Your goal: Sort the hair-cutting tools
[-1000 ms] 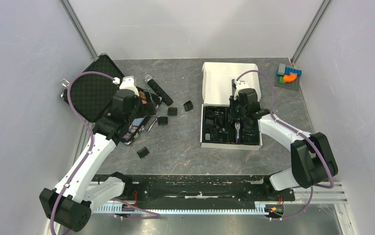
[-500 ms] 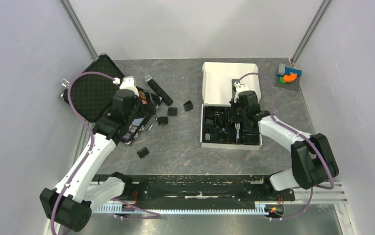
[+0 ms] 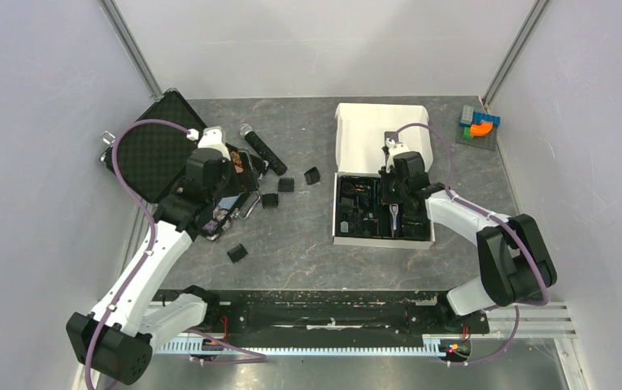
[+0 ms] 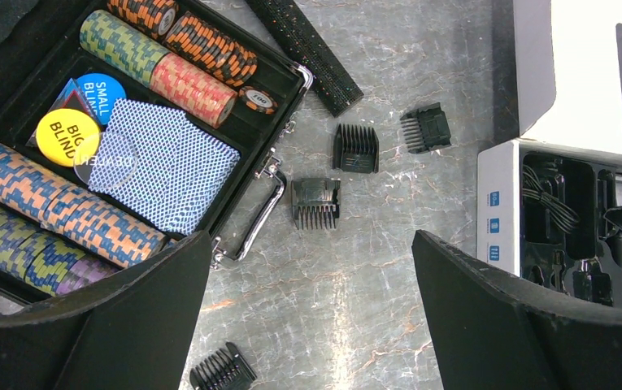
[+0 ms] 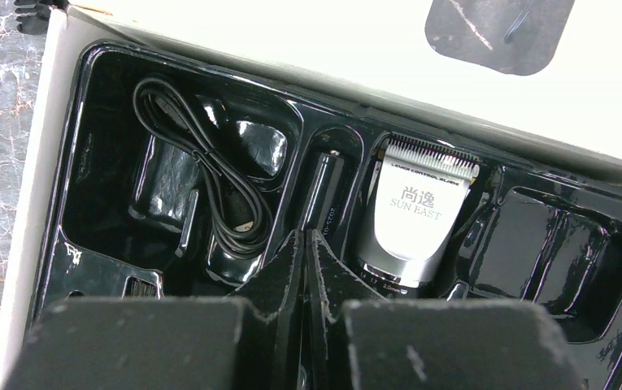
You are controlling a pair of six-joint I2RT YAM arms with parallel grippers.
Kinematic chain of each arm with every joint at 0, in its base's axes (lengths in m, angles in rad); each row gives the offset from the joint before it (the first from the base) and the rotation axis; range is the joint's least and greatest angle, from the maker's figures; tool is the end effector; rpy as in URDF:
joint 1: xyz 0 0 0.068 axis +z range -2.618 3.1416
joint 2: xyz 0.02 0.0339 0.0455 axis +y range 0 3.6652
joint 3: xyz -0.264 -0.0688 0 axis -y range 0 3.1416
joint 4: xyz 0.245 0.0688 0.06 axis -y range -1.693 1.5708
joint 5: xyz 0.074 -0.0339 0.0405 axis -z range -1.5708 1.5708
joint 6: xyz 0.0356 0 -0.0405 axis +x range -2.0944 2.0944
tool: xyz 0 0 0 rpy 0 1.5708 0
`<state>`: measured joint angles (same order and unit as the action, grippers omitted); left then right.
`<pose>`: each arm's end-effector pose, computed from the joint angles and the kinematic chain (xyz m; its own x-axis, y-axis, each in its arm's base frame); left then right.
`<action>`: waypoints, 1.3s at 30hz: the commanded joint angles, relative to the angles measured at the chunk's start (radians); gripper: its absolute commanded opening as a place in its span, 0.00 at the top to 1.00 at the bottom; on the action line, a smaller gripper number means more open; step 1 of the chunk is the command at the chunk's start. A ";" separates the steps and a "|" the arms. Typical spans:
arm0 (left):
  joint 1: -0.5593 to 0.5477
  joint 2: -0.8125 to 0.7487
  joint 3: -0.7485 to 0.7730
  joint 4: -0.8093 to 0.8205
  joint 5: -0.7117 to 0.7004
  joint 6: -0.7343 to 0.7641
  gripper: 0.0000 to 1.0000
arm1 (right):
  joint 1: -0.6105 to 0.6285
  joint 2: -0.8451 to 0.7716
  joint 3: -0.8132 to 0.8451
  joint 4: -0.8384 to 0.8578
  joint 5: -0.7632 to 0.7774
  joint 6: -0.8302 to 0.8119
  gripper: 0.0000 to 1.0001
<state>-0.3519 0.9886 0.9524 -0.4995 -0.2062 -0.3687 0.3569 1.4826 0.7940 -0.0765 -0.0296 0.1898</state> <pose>0.2048 -0.0674 0.3295 -0.5090 -0.1889 -0.8398 -0.0121 0.9771 -0.2124 0.2836 0.1069 0.1912 -0.7070 -0.0623 -0.7045 -0.2402 0.9581 0.1562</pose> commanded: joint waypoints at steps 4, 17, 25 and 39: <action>0.010 0.003 -0.004 0.030 0.017 0.025 0.00 | 0.002 0.006 0.011 -0.029 0.008 -0.001 0.96; 0.010 0.073 0.049 -0.172 -0.059 -0.070 0.00 | 0.001 -0.260 -0.007 0.011 -0.018 -0.018 0.66; 0.010 0.071 -0.083 -0.339 0.007 -0.266 0.00 | 0.001 -0.341 -0.096 0.069 -0.050 -0.014 0.43; 0.010 0.078 -0.314 -0.254 -0.038 -0.487 0.09 | 0.000 -0.406 -0.196 0.136 -0.041 -0.032 0.22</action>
<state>-0.3481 1.0378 0.6647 -0.8165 -0.2203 -0.7712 0.3573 1.1145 0.6094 0.0067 -0.0753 0.1791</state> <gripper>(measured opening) 0.926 0.774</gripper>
